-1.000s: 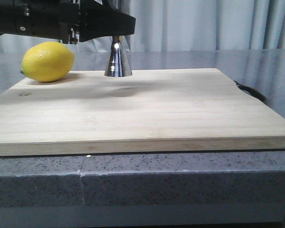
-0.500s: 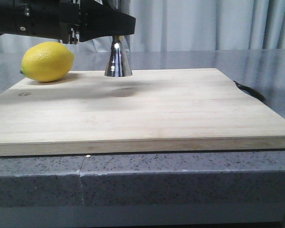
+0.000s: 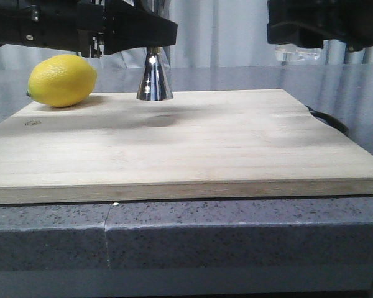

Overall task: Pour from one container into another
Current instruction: 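Lower the beaker back onto the board and open the right gripper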

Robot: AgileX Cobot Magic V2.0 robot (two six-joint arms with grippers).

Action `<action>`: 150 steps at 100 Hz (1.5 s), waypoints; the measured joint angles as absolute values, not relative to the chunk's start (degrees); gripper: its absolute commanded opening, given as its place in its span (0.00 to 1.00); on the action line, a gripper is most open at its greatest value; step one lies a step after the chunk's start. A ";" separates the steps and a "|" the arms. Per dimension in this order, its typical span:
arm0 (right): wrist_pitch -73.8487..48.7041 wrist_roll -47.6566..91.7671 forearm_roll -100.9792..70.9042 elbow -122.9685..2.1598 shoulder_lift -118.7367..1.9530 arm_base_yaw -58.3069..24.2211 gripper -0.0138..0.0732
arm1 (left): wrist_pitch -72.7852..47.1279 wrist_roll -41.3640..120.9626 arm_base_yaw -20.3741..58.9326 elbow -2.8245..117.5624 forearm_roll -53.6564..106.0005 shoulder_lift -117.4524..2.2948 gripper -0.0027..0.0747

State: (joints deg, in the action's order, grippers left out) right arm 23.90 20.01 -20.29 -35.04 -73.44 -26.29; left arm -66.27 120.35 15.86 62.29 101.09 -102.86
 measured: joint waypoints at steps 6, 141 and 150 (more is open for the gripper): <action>26.85 19.19 -20.32 -34.82 -75.25 -26.81 0.49 | -66.27 120.35 15.86 62.29 101.09 -102.86 0.30; 31.26 11.53 -15.65 -34.82 -88.26 -27.87 0.81 | -66.27 120.35 15.86 62.29 101.09 -102.86 0.30; 26.72 11.53 -15.63 -34.82 -85.54 -27.87 0.81 | -66.27 120.35 15.86 62.29 101.09 -102.86 0.30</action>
